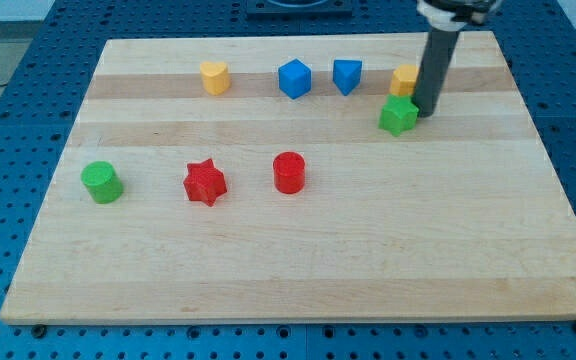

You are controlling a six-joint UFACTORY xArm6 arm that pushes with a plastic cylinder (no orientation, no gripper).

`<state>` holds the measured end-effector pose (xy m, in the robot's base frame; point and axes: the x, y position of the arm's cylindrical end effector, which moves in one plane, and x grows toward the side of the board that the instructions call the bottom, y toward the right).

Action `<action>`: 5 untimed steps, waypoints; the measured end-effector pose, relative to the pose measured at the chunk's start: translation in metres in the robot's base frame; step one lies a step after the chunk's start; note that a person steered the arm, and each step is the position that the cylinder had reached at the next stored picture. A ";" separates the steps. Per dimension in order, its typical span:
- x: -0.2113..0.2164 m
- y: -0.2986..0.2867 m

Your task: Place the red circle below to the blue cube

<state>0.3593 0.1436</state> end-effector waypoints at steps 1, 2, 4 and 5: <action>0.004 0.015; 0.072 0.042; 0.166 -0.081; 0.158 -0.118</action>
<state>0.5171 0.0259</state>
